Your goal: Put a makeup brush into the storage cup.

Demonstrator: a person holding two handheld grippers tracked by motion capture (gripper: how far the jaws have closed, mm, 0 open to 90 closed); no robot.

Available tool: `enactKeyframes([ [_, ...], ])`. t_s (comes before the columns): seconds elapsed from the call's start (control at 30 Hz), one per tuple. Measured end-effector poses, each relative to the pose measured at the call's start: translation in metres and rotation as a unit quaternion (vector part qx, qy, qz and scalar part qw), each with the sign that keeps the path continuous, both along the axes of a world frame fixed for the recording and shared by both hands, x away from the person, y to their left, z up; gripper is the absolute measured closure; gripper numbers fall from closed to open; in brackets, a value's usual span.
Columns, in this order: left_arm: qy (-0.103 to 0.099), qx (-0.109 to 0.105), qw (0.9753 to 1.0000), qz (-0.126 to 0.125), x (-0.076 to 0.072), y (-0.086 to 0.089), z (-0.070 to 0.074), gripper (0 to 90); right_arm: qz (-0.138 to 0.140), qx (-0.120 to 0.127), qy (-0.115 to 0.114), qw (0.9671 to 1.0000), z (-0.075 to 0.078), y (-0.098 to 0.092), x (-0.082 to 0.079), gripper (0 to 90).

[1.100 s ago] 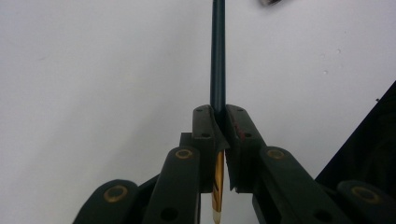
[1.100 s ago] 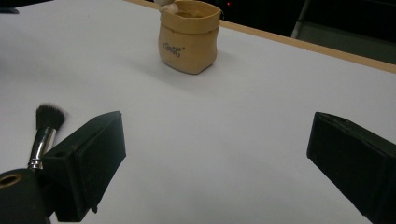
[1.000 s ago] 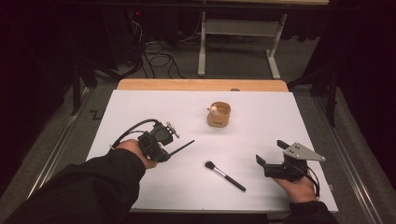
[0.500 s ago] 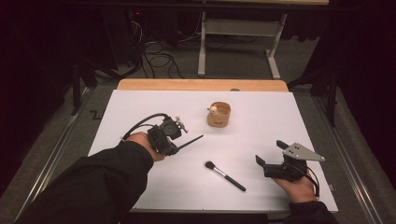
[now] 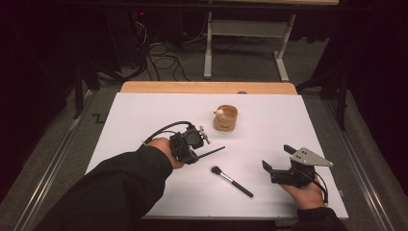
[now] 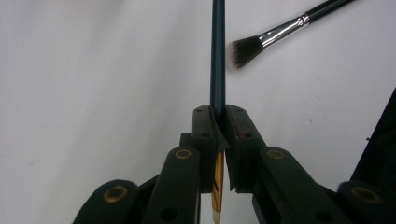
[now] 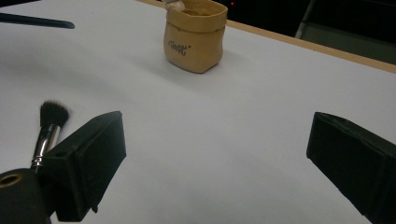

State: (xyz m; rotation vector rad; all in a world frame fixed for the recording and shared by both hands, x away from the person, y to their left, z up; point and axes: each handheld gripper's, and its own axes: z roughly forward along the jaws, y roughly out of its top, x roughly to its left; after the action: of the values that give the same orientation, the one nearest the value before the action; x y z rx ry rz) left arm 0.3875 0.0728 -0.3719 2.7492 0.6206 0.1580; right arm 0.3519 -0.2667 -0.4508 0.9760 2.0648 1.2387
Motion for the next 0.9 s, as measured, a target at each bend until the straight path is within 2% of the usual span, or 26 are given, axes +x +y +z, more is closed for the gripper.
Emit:
enactKeyframes([
  [0.13,0.008,-0.003,0.9999,-0.013,-0.002,-0.003,0.003,83.2,0.006,0.0,-0.001,1.0,0.001,0.003,-0.001,5.3],
  [0.2,0.011,0.003,0.9998,-0.017,-0.003,-0.004,0.004,83.2,0.007,0.004,-0.002,1.0,0.005,0.006,-0.002,5.3],
  [0.27,0.013,0.008,0.9997,-0.02,-0.003,-0.004,0.004,83.2,0.012,0.007,-0.007,0.9999,0.017,0.013,0.0,5.6],
  [0.3,0.015,0.01,0.9996,-0.021,-0.003,-0.004,0.005,83.2,0.012,0.007,-0.007,0.9999,0.017,0.013,0.0,5.6],
  [0.33,0.014,0.01,0.9996,-0.021,-0.003,-0.004,0.005,83.2,0.019,0.004,-0.015,0.9997,0.026,0.019,0.0,5.7],
  [0.47,0.011,0.005,0.9998,-0.018,-0.003,-0.002,0.008,83.2,0.03,0.001,-0.026,0.9992,0.038,0.027,0.001,6.4],
  [0.57,0.011,-0.001,0.9997,-0.021,-0.004,-0.001,0.01,83.2,0.038,0.008,-0.03,0.9988,0.05,0.038,0.005,7.1],
  [0.8,0.01,0.002,0.9998,-0.02,-0.004,-0.001,0.009,83.1,0.051,0.014,-0.045,0.9976,0.057,0.052,0.011,7.4],
  [0.9,0.011,0.0,0.9997,-0.021,-0.004,-0.003,0.009,83.2,0.049,0.004,-0.058,0.9971,0.057,0.053,0.013,8.5],
])
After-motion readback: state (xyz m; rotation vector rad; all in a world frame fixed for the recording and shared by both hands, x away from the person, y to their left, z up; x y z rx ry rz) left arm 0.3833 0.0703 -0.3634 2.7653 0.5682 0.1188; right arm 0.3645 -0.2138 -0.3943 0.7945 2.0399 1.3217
